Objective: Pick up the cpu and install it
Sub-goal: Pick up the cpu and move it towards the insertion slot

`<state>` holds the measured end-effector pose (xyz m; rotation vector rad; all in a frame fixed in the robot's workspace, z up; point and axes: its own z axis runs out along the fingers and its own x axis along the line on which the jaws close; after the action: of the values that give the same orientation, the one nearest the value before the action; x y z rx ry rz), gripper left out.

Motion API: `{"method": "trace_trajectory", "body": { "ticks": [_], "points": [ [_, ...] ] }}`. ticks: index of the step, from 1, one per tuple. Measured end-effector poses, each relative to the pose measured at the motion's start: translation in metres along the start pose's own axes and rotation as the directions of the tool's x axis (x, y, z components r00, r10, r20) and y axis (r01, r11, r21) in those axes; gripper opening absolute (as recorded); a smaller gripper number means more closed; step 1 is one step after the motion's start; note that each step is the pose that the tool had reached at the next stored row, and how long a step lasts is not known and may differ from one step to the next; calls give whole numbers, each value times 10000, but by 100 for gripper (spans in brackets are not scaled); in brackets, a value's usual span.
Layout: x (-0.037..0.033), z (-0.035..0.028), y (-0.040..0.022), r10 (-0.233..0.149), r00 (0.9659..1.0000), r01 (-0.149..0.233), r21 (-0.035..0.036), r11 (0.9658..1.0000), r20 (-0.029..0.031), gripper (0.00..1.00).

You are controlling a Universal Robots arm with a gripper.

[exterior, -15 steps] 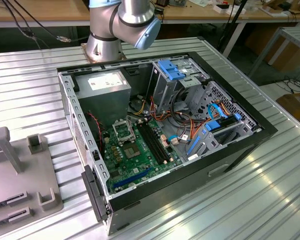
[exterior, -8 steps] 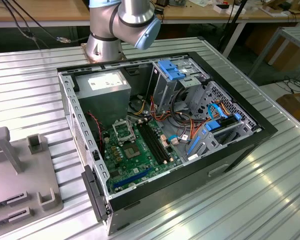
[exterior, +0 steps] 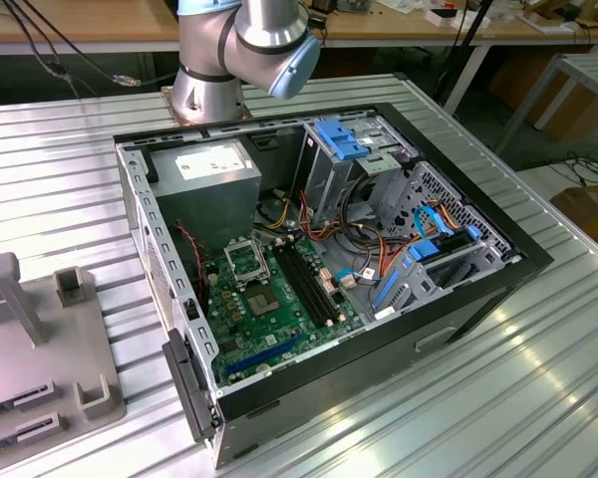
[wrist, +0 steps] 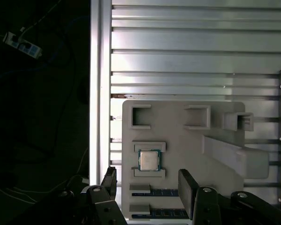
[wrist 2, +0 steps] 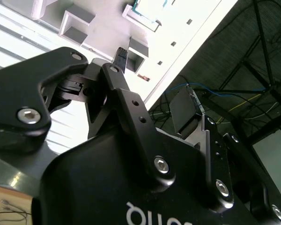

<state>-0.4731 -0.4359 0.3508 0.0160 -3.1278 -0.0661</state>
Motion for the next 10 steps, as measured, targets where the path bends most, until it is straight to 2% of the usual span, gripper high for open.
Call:
{"method": "trace_trajectory", "body": {
  "ticks": [10],
  "points": [
    [-1, 72, -3, 0, 10000, 0, 0, 10000, 0, 64]
  ]
}}
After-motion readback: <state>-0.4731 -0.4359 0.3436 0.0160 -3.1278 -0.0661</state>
